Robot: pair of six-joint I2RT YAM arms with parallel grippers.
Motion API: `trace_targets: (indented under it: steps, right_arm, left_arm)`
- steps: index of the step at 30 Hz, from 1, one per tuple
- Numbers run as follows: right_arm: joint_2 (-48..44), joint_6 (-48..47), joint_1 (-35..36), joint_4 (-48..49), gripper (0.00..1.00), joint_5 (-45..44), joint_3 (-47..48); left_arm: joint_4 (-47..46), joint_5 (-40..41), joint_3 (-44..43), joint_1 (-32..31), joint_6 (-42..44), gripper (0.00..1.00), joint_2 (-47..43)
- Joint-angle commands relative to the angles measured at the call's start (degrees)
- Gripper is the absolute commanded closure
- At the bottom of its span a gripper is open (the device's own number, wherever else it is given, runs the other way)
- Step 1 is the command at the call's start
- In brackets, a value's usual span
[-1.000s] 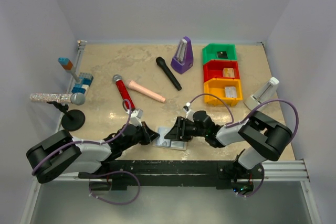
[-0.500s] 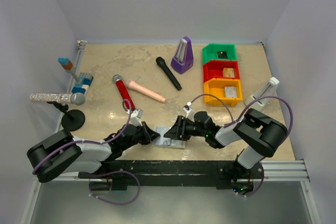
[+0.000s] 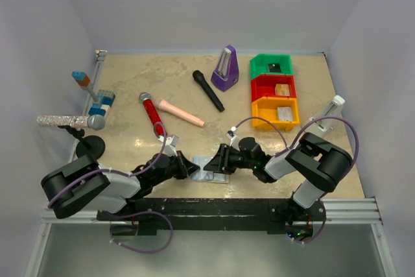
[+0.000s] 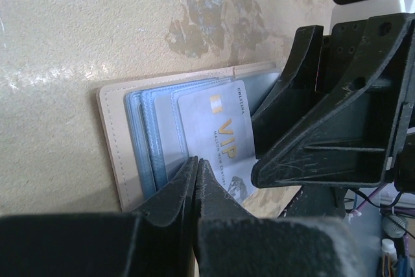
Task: Take the credit cards out of the card holder
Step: Remove the credit card from the card holder.
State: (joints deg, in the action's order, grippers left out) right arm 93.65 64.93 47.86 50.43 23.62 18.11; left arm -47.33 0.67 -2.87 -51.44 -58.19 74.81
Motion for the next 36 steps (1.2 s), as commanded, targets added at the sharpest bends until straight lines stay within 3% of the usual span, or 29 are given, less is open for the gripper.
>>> trace_targets:
  steps: [1, 7, 20, 36]
  right_arm:
    - [-0.2, 0.2, 0.1, 4.5, 0.59, 1.5, 3.0]
    - [-1.9, -0.9, -0.2, 2.2, 0.68, 1.3, 1.9]
    - [-2.9, -1.4, -1.3, 1.7, 0.78, 2.3, 1.7]
    - [-5.1, -2.3, -2.2, -0.1, 0.83, 2.9, 1.0]
  left_arm:
    - [-3.5, -2.8, 8.8, -1.1, -1.1, 1.0, 2.3]
    - [-2.8, -1.7, 9.1, -1.1, -1.0, 1.0, 1.2]
    - [11.0, 2.7, 7.1, -1.1, 0.6, 1.0, -6.9]
    - [16.9, 4.8, 5.8, -1.1, 0.4, 1.0, -6.6]
